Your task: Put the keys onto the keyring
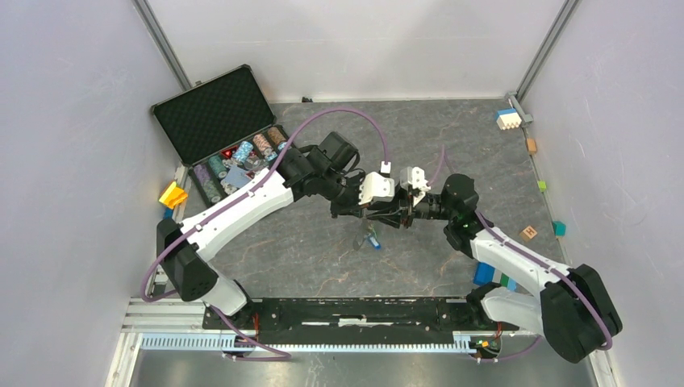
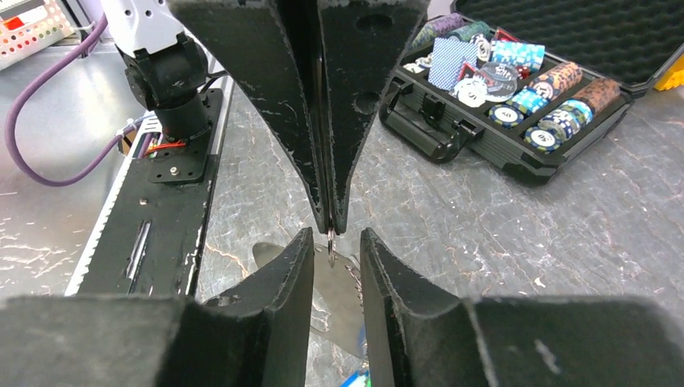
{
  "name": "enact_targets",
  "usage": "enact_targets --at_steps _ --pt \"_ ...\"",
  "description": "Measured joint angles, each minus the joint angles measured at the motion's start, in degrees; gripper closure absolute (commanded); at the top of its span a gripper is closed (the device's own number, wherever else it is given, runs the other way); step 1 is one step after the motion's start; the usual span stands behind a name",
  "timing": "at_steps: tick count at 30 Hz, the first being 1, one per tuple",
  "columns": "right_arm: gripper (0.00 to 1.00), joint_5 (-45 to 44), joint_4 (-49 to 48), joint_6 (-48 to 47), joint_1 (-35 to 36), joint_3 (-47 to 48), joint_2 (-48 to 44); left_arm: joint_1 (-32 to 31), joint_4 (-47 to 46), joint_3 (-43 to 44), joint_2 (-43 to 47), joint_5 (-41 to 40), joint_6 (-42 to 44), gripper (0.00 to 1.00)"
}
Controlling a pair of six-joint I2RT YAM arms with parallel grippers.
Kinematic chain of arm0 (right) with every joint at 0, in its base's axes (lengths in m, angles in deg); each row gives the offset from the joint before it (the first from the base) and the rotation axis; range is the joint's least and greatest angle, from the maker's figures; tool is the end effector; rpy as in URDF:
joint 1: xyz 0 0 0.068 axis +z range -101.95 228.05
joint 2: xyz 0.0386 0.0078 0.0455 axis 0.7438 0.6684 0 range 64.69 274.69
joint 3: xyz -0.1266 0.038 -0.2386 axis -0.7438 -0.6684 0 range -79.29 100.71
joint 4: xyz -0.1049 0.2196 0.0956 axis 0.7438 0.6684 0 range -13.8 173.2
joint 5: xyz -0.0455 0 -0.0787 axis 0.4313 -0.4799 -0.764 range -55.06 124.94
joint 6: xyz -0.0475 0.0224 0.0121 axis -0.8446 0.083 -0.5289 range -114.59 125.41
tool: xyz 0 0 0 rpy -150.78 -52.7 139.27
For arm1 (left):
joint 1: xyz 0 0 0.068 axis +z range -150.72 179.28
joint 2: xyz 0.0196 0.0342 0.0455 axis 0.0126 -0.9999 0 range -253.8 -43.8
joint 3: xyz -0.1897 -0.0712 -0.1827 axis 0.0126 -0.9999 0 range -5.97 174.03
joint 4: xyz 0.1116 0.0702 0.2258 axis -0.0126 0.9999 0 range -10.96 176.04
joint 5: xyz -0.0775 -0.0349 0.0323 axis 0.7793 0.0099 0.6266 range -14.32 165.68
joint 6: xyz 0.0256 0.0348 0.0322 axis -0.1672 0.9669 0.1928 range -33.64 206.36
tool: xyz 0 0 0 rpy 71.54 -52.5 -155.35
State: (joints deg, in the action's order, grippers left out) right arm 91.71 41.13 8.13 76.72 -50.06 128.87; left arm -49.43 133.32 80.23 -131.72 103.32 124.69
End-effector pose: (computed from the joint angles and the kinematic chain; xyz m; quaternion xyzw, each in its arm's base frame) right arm 0.1908 0.1383 0.2601 -0.4675 0.5301 0.4917 0.5087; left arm 0.1963 -0.2485 0.3424 0.6901 0.6253 -0.2532 0.2619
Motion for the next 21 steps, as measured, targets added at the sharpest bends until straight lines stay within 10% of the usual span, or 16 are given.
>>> enact_targets --at_steps 21 --pt "0.93 -0.4 4.8 -4.8 1.2 0.0 1.5 -0.2 -0.6 -0.2 -0.8 1.0 -0.3 0.98"
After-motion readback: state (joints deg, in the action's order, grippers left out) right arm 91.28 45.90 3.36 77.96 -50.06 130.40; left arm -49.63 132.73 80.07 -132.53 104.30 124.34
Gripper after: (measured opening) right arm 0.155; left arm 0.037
